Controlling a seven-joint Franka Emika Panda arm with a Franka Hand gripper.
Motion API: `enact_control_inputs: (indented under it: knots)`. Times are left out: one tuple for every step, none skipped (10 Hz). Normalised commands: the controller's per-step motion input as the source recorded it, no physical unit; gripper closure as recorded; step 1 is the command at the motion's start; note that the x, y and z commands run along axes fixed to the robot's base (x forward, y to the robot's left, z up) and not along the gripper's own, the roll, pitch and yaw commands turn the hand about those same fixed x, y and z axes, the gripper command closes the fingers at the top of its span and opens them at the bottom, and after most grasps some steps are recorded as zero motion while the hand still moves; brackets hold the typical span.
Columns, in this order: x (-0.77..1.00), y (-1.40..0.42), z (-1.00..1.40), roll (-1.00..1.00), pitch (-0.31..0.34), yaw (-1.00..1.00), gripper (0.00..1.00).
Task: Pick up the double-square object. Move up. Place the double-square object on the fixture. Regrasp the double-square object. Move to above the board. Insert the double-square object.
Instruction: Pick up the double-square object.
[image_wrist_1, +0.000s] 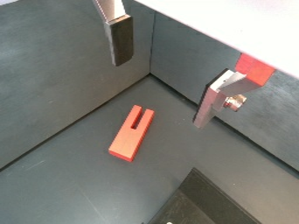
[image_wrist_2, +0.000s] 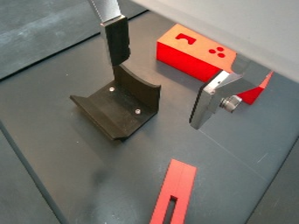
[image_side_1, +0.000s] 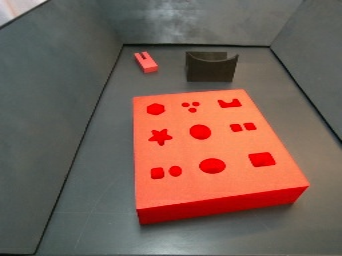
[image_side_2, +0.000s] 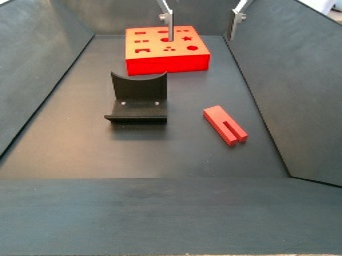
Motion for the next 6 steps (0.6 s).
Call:
enact_control_inputs:
  knots:
    - [0.02,-0.08,-0.10,0.00,0.000,0.01,0.00]
    - [-0.17,-0.06,-0.48,0.00,-0.083,0.16,0.00]
    - [-0.35,-0.22,-0.68,0.08,-0.091,0.33,0.00]
    - [-0.43,-0.20,-0.78,0.08,-0.094,0.47,0.00]
    - [-0.33,-0.21,-0.87,0.06,-0.101,0.60,0.00]
    - [-0.15,-0.15,-0.98,0.04,-0.084,0.57,0.00]
